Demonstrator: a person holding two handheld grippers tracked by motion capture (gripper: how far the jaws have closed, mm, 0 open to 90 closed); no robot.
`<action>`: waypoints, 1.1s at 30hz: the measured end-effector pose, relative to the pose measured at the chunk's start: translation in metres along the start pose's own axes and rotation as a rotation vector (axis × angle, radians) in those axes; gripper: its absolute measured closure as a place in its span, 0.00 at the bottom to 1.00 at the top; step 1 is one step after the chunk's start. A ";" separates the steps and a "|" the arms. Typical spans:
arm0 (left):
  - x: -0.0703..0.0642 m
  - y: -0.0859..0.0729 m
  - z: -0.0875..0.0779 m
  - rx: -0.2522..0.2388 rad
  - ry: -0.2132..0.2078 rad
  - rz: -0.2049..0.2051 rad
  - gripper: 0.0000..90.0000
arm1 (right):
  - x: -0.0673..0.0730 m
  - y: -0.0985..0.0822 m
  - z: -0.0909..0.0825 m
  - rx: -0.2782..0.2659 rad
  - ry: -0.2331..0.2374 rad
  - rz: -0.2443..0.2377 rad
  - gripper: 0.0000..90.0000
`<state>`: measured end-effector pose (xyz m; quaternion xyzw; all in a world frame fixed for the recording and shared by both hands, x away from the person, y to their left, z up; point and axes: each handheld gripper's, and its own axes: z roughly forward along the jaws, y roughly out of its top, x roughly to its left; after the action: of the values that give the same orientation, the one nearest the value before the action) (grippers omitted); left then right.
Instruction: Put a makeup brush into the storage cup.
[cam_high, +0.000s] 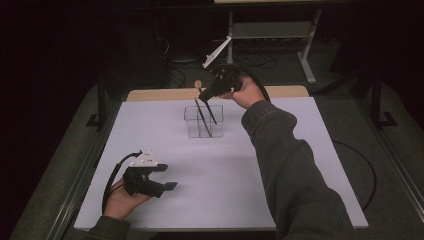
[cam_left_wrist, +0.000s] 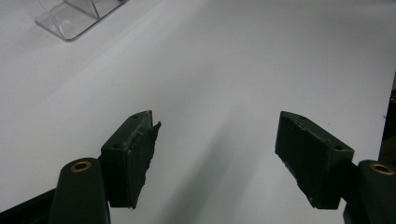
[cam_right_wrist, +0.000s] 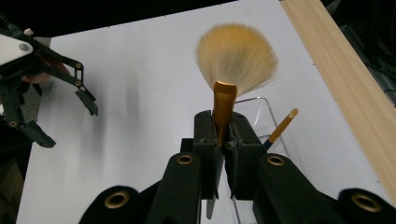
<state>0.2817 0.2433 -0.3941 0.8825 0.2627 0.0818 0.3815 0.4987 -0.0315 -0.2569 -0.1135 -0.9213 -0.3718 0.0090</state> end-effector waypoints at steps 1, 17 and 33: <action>0.000 0.000 0.000 0.000 -0.001 -0.002 0.31 | -0.001 0.001 0.000 0.001 -0.001 -0.001 0.92; 0.002 0.000 -0.002 0.000 -0.001 0.001 0.30 | -0.023 0.005 0.009 0.018 -0.035 0.022 0.92; 0.001 0.000 0.000 -0.003 -0.004 -0.003 0.29 | -0.034 -0.002 0.017 0.023 -0.058 0.057 0.92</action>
<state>0.2829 0.2442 -0.3935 0.8816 0.2635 0.0799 0.3833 0.5325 -0.0284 -0.2743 -0.1503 -0.9218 -0.3572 -0.0061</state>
